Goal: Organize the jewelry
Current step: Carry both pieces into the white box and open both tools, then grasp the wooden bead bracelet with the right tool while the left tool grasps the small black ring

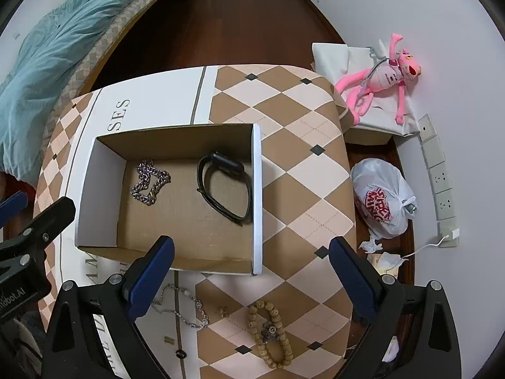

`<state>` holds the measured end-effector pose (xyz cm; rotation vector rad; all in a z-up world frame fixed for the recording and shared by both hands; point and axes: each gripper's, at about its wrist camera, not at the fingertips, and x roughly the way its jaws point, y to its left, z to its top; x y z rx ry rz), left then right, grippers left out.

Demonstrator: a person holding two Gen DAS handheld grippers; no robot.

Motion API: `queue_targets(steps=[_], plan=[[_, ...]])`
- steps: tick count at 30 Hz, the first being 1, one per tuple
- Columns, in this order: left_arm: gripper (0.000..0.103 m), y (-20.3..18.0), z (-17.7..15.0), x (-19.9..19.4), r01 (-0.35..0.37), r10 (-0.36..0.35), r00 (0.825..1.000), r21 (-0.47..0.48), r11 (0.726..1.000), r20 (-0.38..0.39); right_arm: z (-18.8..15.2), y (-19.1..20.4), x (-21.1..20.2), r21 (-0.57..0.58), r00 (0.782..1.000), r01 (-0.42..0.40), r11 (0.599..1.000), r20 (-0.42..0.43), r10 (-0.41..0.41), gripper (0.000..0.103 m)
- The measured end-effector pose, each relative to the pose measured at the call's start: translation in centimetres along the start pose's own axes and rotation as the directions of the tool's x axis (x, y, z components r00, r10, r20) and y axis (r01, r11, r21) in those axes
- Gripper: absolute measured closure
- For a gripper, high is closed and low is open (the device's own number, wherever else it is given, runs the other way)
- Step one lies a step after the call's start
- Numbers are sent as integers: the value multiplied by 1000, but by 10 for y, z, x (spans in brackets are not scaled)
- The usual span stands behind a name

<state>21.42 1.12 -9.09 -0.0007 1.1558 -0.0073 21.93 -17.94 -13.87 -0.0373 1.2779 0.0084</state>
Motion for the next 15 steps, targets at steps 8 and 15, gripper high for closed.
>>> queue_targets(steps=[8, 15], plan=[[0, -2, -12, -16, -8, 8, 1000, 3, 1000, 26, -12, 2, -22, 9, 998, 19, 1000, 66, -19, 3], [0, -5, -24, -47, -34, 33, 995, 9, 999, 90, -26, -2, -59, 13, 988, 37, 999, 148, -38, 4]])
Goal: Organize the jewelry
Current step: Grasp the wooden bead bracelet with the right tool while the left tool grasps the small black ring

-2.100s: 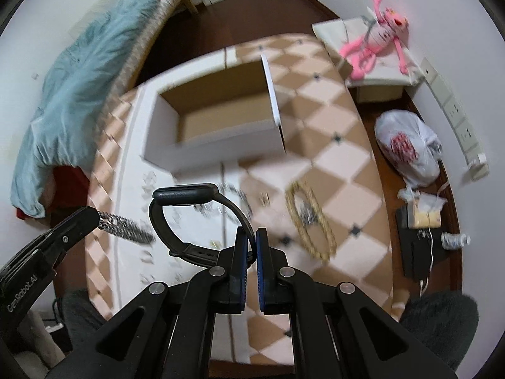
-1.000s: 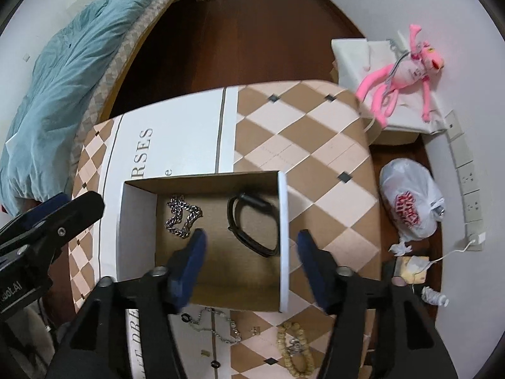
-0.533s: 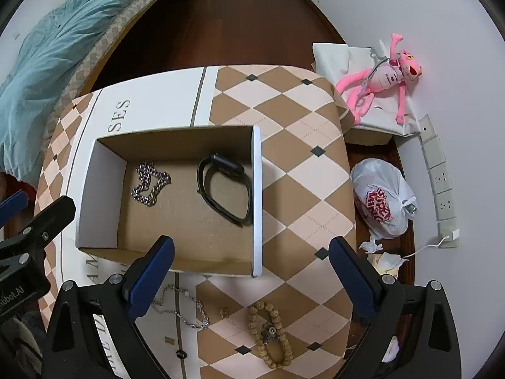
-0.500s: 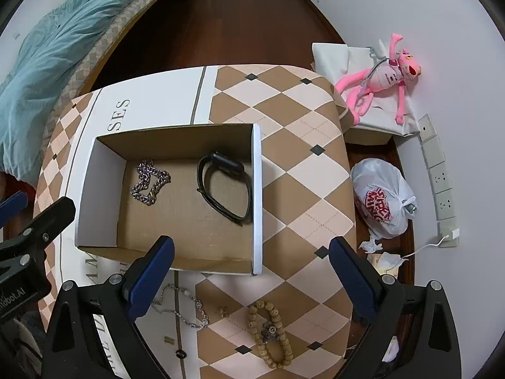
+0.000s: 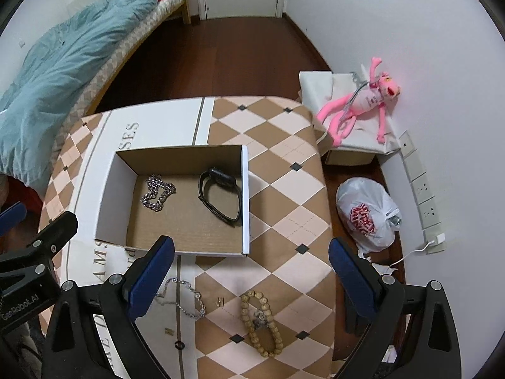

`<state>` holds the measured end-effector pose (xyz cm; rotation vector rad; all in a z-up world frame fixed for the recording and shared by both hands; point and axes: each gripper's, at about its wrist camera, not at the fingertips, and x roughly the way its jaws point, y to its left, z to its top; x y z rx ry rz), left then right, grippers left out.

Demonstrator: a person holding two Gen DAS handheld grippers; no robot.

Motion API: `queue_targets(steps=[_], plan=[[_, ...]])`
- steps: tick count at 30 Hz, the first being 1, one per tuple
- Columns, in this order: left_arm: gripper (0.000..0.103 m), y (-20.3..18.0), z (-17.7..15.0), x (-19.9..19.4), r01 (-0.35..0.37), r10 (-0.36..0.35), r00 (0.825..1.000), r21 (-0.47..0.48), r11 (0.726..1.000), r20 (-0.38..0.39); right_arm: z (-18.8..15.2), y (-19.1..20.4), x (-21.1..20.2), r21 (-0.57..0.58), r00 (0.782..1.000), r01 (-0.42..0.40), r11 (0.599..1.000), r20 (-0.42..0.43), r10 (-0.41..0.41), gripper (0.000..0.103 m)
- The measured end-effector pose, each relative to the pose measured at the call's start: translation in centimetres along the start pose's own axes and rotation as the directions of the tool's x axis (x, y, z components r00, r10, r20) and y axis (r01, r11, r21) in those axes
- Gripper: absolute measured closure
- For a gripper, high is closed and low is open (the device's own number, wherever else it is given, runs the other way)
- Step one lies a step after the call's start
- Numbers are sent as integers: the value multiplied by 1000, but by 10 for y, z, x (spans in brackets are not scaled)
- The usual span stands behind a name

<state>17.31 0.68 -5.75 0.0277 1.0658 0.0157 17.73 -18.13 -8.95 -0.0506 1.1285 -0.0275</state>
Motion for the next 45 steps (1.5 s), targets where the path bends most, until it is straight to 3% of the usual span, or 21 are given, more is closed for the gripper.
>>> queue_targets(steps=[7, 16, 20, 27, 31, 33, 35, 36, 39, 41, 45], plan=[[0, 1, -5, -40, 21, -21, 998, -9, 1000, 66, -9, -4, -49, 10, 996, -4, 1000, 91, 4, 4], [0, 4, -20, -84, 15, -9, 989, -33, 999, 149, -30, -15, -100, 50, 982, -84, 995, 172, 75, 3], [0, 4, -37, -84, -5, 11, 987, -35, 999, 161, -50, -26, -87, 82, 987, -112, 990, 128, 101, 3], [0, 2, -82, -37, -27, 29, 998, -31, 999, 55, -106, -53, -3, 163, 995, -73, 984, -62, 84, 5], [0, -7, -107, -8, -40, 39, 999, -6, 999, -7, -134, -69, 49, 216, 985, -52, 975, -148, 85, 28], [0, -12, -120, 7, -33, 33, 998, 8, 999, -45, -143, -74, 63, 233, 985, -53, 971, -147, 89, 29], [0, -19, -130, 15, -25, 27, 998, 24, 999, -65, -149, -73, 74, 226, 986, -47, 973, -148, 82, 43], [0, -25, -135, 19, -19, 22, 997, 36, 999, -72, -151, -71, 76, 218, 986, -47, 975, -143, 79, 44], [0, -40, -148, 29, 2, 4, 996, 69, 998, -91, -153, -61, 75, 152, 994, -20, 988, -105, 36, 66], [0, -49, -155, 34, 26, -18, 994, 80, 996, -110, -156, -57, 74, 118, 996, 13, 993, -93, -2, 91], [1, -65, -165, 37, 66, -55, 992, 105, 992, -111, -159, -58, 72, 114, 996, 2, 993, -91, 9, 93]])
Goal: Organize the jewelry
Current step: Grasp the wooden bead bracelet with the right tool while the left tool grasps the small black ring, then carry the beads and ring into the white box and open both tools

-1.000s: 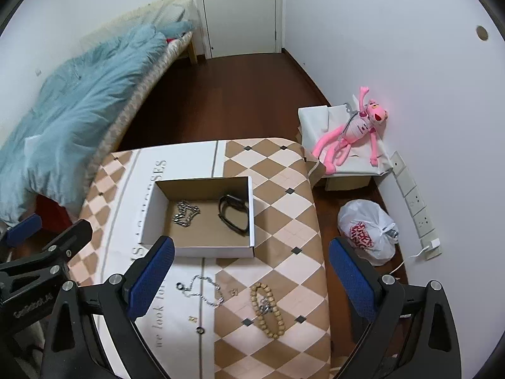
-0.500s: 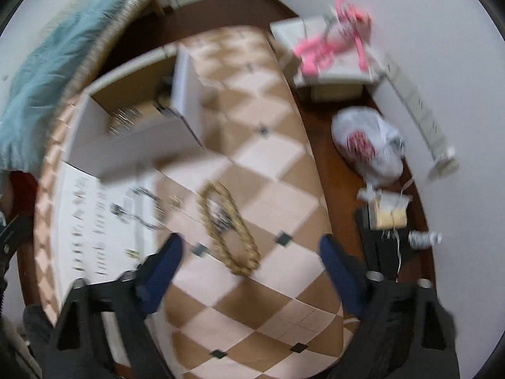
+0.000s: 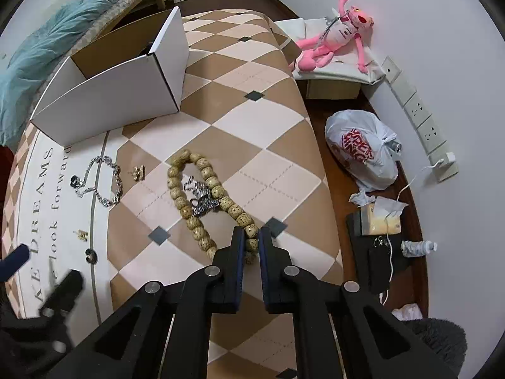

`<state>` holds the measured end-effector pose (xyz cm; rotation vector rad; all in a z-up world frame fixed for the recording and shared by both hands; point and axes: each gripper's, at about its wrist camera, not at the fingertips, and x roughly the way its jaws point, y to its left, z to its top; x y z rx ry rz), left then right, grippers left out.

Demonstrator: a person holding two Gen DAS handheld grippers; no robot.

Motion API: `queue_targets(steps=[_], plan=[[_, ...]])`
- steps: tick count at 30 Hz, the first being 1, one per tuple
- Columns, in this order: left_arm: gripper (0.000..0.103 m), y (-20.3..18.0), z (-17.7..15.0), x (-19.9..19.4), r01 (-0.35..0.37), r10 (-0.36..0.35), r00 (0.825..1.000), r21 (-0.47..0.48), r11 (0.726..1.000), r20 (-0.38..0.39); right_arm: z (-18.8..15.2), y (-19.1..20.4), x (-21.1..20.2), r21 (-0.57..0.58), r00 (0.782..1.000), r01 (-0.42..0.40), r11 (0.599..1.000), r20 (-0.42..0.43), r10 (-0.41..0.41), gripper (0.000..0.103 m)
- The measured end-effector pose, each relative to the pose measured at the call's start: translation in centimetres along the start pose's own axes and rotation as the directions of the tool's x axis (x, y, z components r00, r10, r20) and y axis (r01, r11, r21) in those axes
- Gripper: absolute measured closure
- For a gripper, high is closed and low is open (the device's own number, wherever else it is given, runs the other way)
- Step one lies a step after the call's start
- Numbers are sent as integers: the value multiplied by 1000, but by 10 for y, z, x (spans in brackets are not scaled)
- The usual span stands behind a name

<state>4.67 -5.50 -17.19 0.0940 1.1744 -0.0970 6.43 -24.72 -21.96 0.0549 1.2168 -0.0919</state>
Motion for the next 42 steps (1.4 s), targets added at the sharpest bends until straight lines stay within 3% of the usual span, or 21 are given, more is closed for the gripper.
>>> queue_targets(steps=[2, 5, 10, 16, 24, 31, 42], plan=[[2, -5, 0, 0, 2, -2, 1000, 12, 1000, 13, -2, -2, -2, 3, 1000, -10, 1000, -5, 10, 94], [21, -12, 0, 1, -3, 3, 1000, 32, 999, 27, -7, -6, -5, 16, 1000, -25, 1000, -14, 25, 94], [72, -18, 4, 12, 32, -32, 999, 32, 999, -3, -12, -12, -10, 43, 999, -38, 998, -20, 38, 93], [92, -21, 5, 13, 49, -49, 999, 39, 998, 11, -14, -12, -12, 49, 999, -42, 998, -21, 43, 93], [93, -21, 6, 13, 60, -62, 998, 34, 998, 33, -16, -14, -16, 61, 998, -59, 996, -17, 61, 94], [93, -17, 9, -12, 69, -73, 992, 43, 997, 99, -14, -12, -38, 57, 994, -109, 992, 23, 108, 94], [93, 4, 41, -59, 99, -100, 975, 14, 995, 201, 21, 13, -93, -1, 965, -243, 970, 104, 242, 94]])
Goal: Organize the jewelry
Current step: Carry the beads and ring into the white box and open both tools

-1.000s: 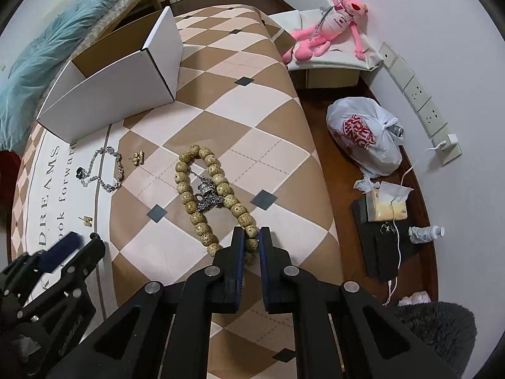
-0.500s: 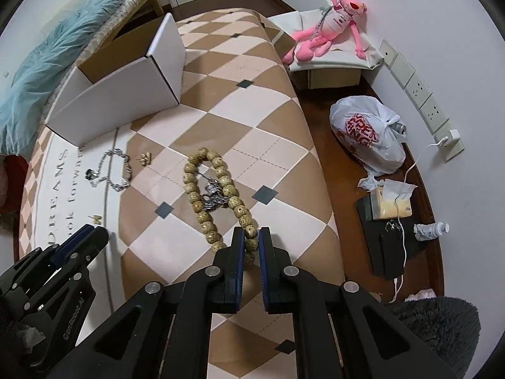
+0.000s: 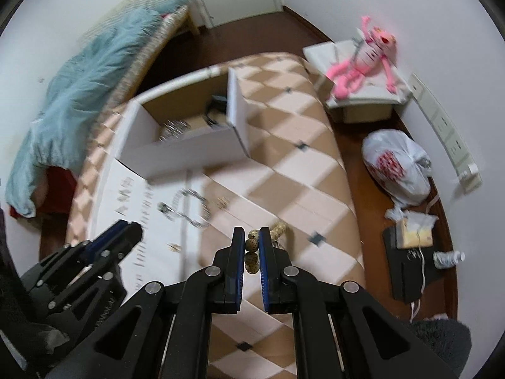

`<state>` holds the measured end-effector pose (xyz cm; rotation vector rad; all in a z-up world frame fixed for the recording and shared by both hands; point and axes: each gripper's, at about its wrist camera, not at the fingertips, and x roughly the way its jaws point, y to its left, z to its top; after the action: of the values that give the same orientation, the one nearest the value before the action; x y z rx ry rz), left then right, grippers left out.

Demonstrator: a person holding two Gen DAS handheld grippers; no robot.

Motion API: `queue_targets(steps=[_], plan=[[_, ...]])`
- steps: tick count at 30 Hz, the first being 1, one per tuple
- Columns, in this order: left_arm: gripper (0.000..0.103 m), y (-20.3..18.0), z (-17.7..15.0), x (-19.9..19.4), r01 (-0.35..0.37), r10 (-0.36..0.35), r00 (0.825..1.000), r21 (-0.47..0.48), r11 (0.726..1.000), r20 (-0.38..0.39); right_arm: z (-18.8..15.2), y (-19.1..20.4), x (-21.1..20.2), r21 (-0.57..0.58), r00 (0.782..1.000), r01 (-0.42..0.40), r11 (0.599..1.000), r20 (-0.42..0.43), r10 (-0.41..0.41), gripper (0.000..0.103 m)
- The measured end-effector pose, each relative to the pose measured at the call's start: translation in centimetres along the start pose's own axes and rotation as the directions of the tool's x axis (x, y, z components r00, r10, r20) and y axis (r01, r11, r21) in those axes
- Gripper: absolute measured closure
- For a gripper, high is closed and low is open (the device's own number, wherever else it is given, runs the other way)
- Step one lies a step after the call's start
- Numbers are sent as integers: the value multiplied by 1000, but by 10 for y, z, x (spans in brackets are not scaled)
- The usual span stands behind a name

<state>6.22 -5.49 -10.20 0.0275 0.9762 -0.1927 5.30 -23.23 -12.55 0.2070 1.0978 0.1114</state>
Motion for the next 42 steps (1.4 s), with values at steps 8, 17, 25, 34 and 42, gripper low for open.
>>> queue_targets(steps=[8, 17, 25, 34, 42], plan=[[93, 36, 57, -9, 50, -50, 999, -53, 997, 13, 72, 38, -27, -63, 990, -115, 991, 75, 120, 94], [93, 68, 115, 27, 62, -67, 996, -97, 993, -52, 148, 62, 30, -56, 986, -168, 984, -34, 166, 94], [93, 76, 136, 76, 129, -156, 973, -159, 979, -169, 158, 55, 100, 24, 959, -205, 978, -195, 206, 94], [91, 81, 159, 101, 139, -182, 962, -210, 968, -204, 160, 45, 123, 47, 951, -169, 984, -256, 176, 84], [29, 90, 166, 87, 20, -46, 986, -159, 987, -163, 164, 42, 106, -22, 978, -76, 997, -197, 70, 55]])
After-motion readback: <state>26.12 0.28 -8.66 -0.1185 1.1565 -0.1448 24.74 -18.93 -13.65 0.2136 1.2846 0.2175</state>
